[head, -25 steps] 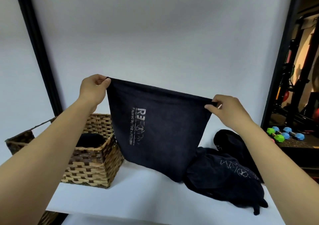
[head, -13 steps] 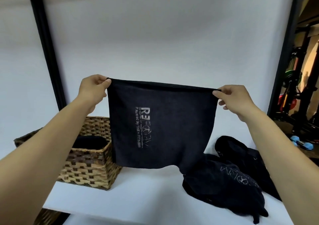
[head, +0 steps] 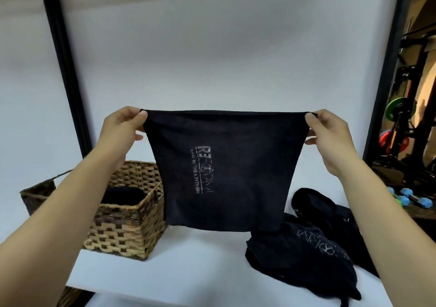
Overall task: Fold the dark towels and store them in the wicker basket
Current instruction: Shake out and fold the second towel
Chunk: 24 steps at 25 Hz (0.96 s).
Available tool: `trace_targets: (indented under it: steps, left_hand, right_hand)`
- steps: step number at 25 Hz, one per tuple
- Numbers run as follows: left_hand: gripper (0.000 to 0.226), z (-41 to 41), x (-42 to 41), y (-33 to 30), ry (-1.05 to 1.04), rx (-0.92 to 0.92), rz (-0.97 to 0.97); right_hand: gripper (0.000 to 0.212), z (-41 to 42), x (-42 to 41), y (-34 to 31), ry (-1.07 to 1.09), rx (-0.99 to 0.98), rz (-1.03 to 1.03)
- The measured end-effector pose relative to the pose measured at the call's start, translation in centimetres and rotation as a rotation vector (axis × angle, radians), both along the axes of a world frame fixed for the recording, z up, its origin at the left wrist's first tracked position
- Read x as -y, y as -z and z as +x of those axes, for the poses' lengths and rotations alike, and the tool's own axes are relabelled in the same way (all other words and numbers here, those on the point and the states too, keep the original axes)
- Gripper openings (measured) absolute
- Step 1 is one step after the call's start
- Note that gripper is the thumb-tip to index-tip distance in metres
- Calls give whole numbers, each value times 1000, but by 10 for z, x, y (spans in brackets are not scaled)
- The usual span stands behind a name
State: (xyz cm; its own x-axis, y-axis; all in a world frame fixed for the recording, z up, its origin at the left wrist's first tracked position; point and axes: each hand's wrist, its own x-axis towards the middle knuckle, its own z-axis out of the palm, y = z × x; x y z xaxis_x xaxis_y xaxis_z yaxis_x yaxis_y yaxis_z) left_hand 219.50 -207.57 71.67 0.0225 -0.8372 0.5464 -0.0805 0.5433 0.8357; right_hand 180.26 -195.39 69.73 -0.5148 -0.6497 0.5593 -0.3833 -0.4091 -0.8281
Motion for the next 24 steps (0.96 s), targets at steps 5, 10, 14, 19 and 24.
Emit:
trace_targets:
  steps: [5,10,14,19,24]
  left_hand:
    - [24,6,-41,-28,215,-87,-72]
    - [17,-20,-6,4,5,23,123]
    - [22,-49,30,118,37,164,559]
    - [16,-73,25,183,109,143,722]
    - [11,-81,-1,175,197,48,668]
  right_hand:
    - [24,8,-30,-20,-89,92,-123]
    - [23,-2,-12,-2,-17,149,125]
    - [20,-12,13,95,5,284,564]
    - [17,-10,9,154,68,325,672]
    - [17,21,9,145,50,204,570]
